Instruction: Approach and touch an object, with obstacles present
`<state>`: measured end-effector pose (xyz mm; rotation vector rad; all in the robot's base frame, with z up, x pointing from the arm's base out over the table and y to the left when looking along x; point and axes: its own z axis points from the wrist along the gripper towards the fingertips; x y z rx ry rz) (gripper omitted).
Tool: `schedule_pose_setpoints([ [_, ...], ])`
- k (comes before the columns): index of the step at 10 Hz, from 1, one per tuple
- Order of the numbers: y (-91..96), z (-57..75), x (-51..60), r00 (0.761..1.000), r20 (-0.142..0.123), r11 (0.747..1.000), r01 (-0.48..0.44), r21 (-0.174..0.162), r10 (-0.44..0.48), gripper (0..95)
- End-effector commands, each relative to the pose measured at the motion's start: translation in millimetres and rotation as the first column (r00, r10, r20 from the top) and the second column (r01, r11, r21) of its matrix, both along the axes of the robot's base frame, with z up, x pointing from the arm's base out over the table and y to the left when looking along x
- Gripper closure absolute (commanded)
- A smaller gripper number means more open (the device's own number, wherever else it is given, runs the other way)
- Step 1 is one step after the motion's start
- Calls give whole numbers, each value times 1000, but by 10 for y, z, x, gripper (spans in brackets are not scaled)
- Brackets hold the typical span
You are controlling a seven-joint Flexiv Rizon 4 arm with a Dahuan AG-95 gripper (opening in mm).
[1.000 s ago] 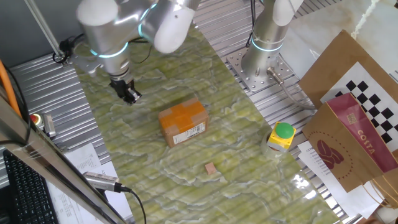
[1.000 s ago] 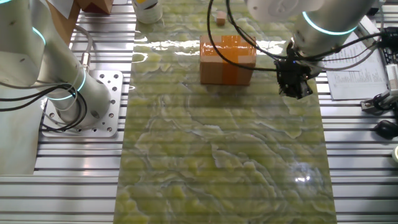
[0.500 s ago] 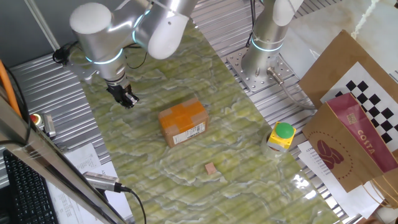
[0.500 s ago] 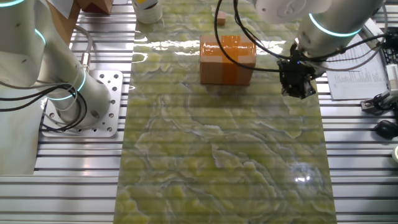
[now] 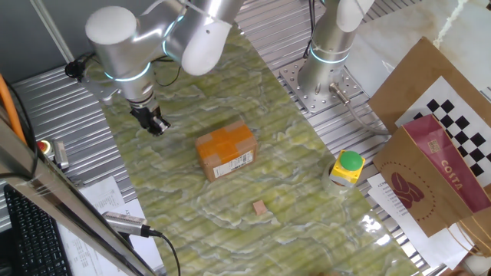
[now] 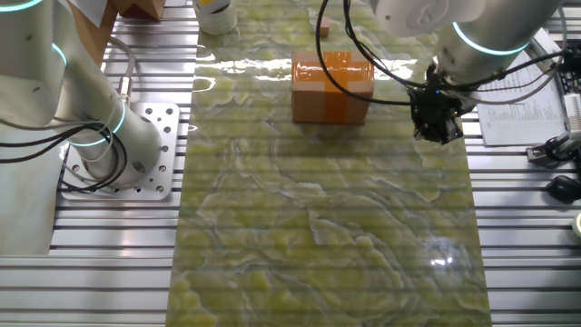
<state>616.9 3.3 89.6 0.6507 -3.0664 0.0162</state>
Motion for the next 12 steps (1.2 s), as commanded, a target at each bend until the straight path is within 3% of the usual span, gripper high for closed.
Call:
schedule_pose_setpoints([
  [1,103,-4,115,1000,-3,1000,20,-1,-20,950],
  [3,296,-53,142,999,0,999,51,7,-51,950],
  [7,842,-160,67,991,2,991,135,14,-135,950],
  [10,1098,-156,72,985,1,985,174,9,-174,950],
  [11,1123,-154,81,983,-1,983,182,-5,-182,950],
  [12,1123,-154,81,988,6,987,155,-44,-155,950],
])
